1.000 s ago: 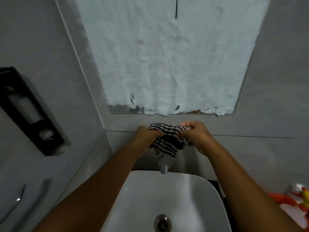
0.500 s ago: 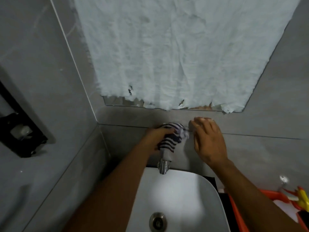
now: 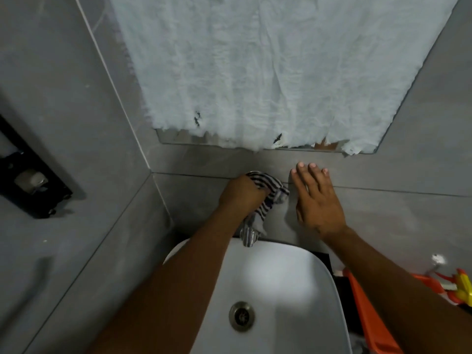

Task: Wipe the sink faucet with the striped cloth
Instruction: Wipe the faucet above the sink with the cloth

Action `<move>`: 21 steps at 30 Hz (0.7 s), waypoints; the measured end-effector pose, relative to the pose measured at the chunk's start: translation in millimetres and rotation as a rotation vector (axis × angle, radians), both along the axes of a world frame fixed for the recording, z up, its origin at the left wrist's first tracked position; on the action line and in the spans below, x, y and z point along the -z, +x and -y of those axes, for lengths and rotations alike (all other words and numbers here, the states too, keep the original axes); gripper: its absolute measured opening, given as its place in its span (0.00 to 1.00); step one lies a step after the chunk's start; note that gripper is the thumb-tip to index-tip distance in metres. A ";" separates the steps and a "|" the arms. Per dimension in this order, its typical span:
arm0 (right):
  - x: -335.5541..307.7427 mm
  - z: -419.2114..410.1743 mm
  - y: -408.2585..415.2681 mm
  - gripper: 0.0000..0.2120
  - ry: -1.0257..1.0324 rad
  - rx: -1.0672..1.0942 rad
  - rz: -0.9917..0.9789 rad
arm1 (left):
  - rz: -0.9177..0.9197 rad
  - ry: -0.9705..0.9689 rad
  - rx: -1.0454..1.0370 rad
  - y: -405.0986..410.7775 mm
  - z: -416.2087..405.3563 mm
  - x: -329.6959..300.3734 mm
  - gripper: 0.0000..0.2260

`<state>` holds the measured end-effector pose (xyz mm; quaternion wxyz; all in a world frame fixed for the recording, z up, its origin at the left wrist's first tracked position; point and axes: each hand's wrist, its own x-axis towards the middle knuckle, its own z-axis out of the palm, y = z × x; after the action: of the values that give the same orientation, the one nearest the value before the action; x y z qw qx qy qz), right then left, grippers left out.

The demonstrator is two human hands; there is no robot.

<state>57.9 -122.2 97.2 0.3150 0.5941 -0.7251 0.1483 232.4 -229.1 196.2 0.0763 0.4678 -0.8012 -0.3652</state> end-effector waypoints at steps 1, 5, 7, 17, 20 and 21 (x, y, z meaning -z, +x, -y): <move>-0.1 0.0 2.4 0.34 0.012 0.012 0.005 | -0.001 -0.008 -0.009 3.8 -6.4 5.7 0.20; -3.1 -2.1 5.9 0.36 0.075 0.046 0.028 | -0.057 0.056 -0.084 31.9 -40.8 45.3 0.24; -5.3 -3.6 5.2 0.37 0.096 0.045 0.028 | -0.237 0.057 -0.115 57.8 -60.1 66.3 0.21; -8.8 -3.2 16.3 0.41 0.111 0.076 0.071 | -0.519 0.217 -0.155 77.3 -55.1 68.0 0.09; -8.9 -3.8 15.2 0.41 0.129 0.074 0.056 | -0.365 0.081 -0.109 42.5 -32.0 42.7 0.14; -8.9 -4.0 14.9 0.41 0.128 0.075 0.052 | -0.296 0.041 -0.121 28.4 -22.7 33.7 0.16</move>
<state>72.8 -118.2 106.2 0.2628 0.5813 -0.7629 0.1048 260.8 -206.3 162.5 0.2061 0.4578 -0.7438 -0.4413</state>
